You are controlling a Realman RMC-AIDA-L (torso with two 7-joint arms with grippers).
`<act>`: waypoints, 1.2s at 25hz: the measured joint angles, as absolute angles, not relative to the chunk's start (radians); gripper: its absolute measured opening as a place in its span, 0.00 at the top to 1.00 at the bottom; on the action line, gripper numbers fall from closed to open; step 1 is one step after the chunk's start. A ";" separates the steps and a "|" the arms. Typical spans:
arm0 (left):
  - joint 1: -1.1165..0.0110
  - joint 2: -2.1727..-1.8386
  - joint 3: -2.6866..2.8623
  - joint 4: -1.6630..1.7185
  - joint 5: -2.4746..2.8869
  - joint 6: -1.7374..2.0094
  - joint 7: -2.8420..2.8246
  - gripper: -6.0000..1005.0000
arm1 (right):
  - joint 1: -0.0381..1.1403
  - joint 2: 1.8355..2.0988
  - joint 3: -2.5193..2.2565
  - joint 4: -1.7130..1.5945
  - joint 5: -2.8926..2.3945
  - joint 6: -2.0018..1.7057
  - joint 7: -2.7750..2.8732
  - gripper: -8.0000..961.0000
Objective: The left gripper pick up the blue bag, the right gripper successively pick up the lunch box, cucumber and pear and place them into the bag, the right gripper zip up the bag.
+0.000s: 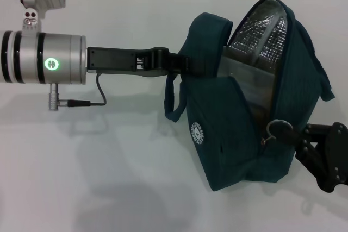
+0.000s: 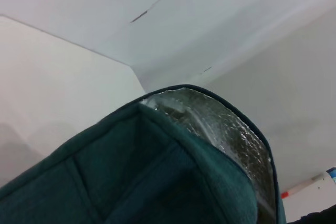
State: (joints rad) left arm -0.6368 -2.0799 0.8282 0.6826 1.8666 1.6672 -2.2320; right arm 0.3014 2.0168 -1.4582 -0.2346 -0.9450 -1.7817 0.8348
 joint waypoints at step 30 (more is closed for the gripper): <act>-0.420 -2.083 0.839 0.609 1.534 1.880 -1.586 0.15 | 0.358 2.022 -1.463 -0.266 -0.762 -1.827 0.774 0.97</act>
